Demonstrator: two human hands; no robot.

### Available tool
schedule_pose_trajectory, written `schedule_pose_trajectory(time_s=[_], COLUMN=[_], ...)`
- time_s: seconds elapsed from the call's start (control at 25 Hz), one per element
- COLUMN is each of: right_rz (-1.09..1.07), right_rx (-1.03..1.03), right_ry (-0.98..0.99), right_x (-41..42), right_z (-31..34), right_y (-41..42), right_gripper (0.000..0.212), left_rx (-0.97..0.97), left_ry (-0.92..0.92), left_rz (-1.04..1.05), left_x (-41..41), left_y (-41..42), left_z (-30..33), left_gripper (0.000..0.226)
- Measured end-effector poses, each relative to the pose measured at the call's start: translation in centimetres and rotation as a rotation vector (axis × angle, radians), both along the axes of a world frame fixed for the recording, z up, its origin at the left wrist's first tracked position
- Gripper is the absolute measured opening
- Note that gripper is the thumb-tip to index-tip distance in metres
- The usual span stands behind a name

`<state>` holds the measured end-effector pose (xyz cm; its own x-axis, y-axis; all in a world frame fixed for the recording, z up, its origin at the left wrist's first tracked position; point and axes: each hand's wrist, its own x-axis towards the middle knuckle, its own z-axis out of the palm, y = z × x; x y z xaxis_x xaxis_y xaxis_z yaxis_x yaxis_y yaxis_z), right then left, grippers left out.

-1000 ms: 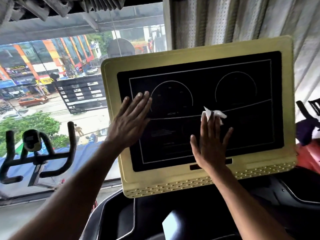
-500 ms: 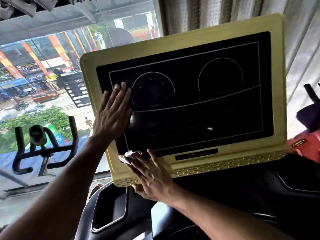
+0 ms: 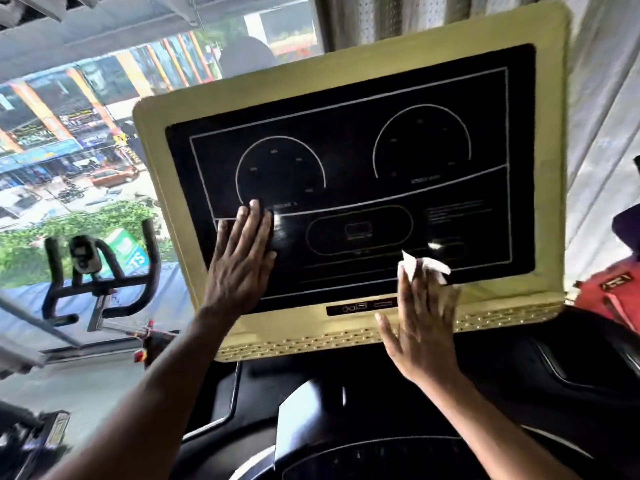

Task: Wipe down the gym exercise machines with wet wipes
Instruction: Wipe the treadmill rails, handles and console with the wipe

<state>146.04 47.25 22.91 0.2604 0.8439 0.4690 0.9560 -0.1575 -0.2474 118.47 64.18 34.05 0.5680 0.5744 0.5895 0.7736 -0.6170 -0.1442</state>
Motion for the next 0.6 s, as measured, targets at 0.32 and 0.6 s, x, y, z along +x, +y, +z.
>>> schedule_pose_trajectory(time_s=[0.32,0.6], right_rz=[0.371,-0.038], right_rx=[0.001,0.132], right_ry=[-0.272,-0.069], right_x=[-4.6,12.8], right_z=[5.5,7.5], right_y=[5.8,5.0], right_gripper=[0.071,0.073], left_rx=[-0.026,-0.122], left_ry=[-0.136,-0.164], left_rz=[0.038,0.052], left_x=[3.7,8.2], left_y=[-1.4,-3.5], left_z=[-1.1,-2.5], left_gripper=[0.063,0.063])
